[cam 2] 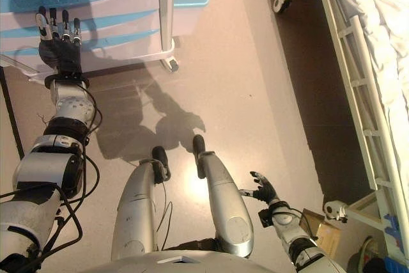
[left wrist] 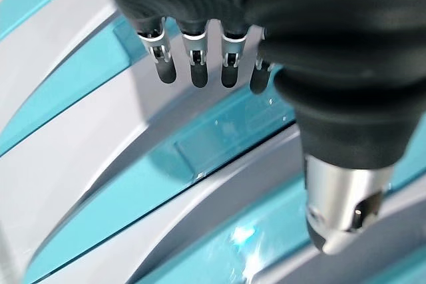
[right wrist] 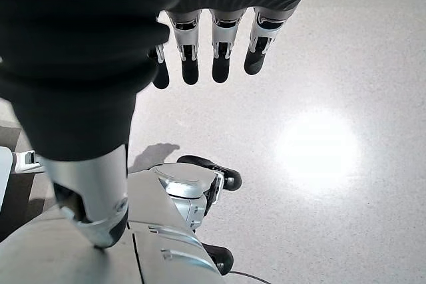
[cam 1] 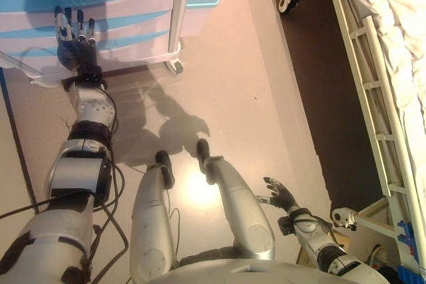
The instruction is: Open the drawer and pick up the medicine
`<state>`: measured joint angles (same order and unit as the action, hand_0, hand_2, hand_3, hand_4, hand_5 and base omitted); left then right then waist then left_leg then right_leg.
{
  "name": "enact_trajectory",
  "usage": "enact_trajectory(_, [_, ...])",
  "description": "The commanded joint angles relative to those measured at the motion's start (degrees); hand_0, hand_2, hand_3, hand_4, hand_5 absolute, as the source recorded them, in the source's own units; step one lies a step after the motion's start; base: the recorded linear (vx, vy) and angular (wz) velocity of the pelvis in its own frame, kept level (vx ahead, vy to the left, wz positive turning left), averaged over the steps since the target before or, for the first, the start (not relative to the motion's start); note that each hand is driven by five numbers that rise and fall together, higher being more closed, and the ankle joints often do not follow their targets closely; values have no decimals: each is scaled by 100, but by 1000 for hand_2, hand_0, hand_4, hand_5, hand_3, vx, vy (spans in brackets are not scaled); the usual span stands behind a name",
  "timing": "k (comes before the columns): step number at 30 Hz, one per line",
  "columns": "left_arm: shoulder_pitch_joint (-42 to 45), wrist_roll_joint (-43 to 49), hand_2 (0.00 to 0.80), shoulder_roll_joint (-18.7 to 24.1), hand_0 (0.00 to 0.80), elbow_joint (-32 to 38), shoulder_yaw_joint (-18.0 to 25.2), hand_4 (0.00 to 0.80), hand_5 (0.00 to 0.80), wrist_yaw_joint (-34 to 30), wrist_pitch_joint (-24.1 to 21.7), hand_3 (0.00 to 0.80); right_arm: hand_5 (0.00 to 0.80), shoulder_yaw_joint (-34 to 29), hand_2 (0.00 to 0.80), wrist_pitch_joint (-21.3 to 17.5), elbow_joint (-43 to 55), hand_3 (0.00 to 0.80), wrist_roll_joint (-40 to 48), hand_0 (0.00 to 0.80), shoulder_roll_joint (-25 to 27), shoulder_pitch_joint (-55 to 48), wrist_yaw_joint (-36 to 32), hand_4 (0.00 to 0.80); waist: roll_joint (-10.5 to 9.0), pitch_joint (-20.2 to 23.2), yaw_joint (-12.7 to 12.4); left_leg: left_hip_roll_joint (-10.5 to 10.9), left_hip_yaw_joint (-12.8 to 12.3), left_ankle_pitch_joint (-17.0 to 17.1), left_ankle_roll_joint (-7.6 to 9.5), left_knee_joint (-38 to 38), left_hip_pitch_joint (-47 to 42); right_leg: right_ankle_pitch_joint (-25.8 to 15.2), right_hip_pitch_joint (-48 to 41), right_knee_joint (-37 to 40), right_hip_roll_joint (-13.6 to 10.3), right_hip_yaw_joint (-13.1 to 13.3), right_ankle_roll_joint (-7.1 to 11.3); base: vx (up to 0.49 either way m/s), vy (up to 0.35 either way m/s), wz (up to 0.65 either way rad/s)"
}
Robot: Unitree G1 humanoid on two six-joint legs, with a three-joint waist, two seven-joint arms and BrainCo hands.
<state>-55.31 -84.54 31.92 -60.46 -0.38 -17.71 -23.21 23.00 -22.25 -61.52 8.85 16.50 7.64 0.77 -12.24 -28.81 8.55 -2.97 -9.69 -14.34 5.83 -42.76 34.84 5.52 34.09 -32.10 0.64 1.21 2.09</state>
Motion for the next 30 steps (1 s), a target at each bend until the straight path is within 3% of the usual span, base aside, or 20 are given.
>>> enact_trajectory(1, [-416, -314, 0, 546, 0, -80, -262, 0, 0, -108, -22, 0, 0, 330, 0, -190, 136, 0, 174, 0, 190, -365, 0, 0, -113, 199, 73, 232, 222, -619, 26, -108, 61, -392, -93, 474, 18, -82, 30, 21, -49, 3])
enact_trajectory(9, [-1096, -1280, 0, 800, 0, -251, -486, 0, 0, -518, 169, 0, 0, 479, 0, -166, 107, 0, 176, 0, 196, -389, -7, 0, -224, 218, 135, 247, 232, -646, 33, -75, 58, -440, -141, 600, 87, -50, 40, 15, -20, 2])
enact_trajectory(12, [-1281, -1605, 0, 836, 0, -230, -589, 0, 0, -1098, 193, 0, 0, 526, 0, -180, 95, 0, 179, 0, 194, -392, -40, 0, -258, 225, 145, 247, 235, -651, 35, -74, 68, -460, -150, 636, 107, -39, 38, 6, -11, 1])
enact_trajectory(16, [-1433, -2305, 0, 767, 0, 150, -710, 0, 0, -2797, 503, 0, 0, 607, 0, -228, 104, 0, 142, 0, 185, -411, -84, 0, -278, 238, 139, 277, 263, -656, 29, -34, 59, -454, -163, 655, 151, -2, 26, 4, 0, 2])
enact_trajectory(19, [-1486, -2700, 0, 539, 0, 873, -919, 0, 0, -4286, 945, 0, 0, 684, 0, -206, 136, 0, 50, 0, 196, -396, -122, 0, -286, 259, 140, 308, 278, -636, 40, 81, 2, -464, -190, 700, 197, 47, 16, 2, 3, 1])
enact_trajectory(20, [-1488, -2767, 69, 460, 69, 1069, -992, 69, 69, -4636, 1018, 69, 0, 698, 0, -205, 140, 0, 35, 0, 205, -391, -135, 0, -287, 267, 139, 317, 281, -625, 43, 120, -19, -467, -205, 721, 207, 60, 12, 0, 0, 0])
enact_trajectory(21, [-1494, -2770, 402, 385, 402, 1263, -1079, 402, 402, -4923, 1079, 402, 0, 718, 0, -197, 152, 0, 9, 0, 217, -379, -143, 0, -287, 275, 143, 323, 285, -614, 44, 162, -44, -465, -226, 744, 217, 75, 7, 0, 0, 0])
enact_trajectory(23, [-1477, -2638, 518, 219, 518, 1733, -1251, 518, 518, -5313, 1087, 518, 0, 744, 0, -126, 231, 0, -46, 0, 250, -339, -143, 0, -328, 251, 156, 336, 219, -410, 47, 234, -15, -605, -218, 826, 200, 80, -35, -121, -31, 6])
enact_trajectory(24, [-1415, -2538, 765, 107, 765, 2036, -1350, 765, 765, -5480, 1036, 765, 0, 745, 0, -69, 300, 0, -71, 0, 270, -317, -151, 0, -320, 248, 144, 354, 226, -386, 43, 272, -36, -603, -243, 845, 200, 89, -42, -136, -34, 9])
enact_trajectory(25, [-1339, -2375, 800, 26, 800, 2271, -1401, 800, 800, -5553, 1015, 800, 0, 726, 0, -35, 332, 0, -93, 0, 286, -294, -168, 0, -308, 244, 126, 367, 237, -367, 37, 311, -64, -597, -273, 861, 201, 87, -48, -38, -6, 14])
enact_trajectory(30, [-388, -1382, 800, -493, 800, 3561, -1463, 800, 800, -5787, 939, 800, 0, 583, 0, 276, 599, 0, -280, 0, 355, -155, -174, 0, -150, 217, -46, 469, 327, -141, -27, 768, -389, -527, -585, 1049, 164, 85, -98, -42, -1, 18])
